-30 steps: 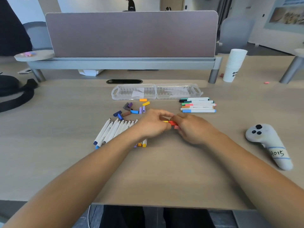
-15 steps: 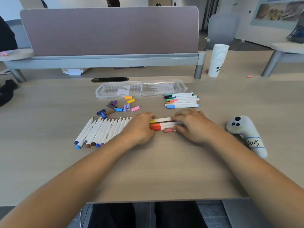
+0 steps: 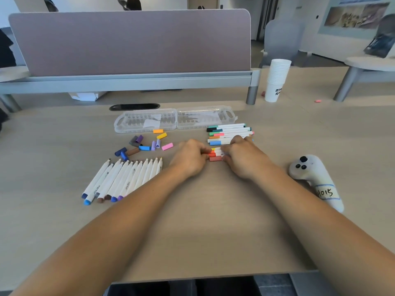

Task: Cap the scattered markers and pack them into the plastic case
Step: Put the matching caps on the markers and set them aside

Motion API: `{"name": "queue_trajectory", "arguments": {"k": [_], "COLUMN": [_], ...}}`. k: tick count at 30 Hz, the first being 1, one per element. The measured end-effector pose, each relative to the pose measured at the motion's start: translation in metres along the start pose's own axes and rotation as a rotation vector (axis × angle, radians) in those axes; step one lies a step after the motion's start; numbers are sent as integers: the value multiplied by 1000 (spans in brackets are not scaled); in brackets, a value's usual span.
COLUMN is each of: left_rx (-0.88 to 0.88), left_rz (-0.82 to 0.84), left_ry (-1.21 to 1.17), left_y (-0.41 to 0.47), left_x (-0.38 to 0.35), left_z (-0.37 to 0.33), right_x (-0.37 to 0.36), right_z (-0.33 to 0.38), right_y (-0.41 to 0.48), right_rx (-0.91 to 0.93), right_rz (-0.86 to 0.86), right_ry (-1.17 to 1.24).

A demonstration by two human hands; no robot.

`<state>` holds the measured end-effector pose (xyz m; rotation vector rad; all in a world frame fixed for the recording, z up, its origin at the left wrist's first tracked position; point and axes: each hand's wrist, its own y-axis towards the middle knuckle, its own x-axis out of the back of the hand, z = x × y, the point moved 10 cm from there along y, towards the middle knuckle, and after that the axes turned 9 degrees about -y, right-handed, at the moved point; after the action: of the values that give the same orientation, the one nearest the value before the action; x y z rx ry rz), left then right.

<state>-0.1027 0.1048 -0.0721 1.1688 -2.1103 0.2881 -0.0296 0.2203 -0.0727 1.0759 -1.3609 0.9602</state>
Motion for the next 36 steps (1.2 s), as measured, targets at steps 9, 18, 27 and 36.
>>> {"name": "queue_trajectory", "arguments": {"k": [9, 18, 27, 36], "left_rx": [-4, -78, 38, 50], "left_rz": [-30, -43, -109, -126], "left_ry": [-183, -185, -129, -26], "left_y": [21, -6, -27, 0], "left_x": [4, 98, 154, 149], "left_z": [-1, 40, 98, 106], "right_x": [4, 38, 28, 21], "right_z": [-4, 100, 171, 137], "right_y": [12, -6, -12, 1], "right_rx": [-139, 209, 333, 29], "right_rz": [-68, -163, -32, 20], "right_ry": [-26, 337, 353, 278]}}
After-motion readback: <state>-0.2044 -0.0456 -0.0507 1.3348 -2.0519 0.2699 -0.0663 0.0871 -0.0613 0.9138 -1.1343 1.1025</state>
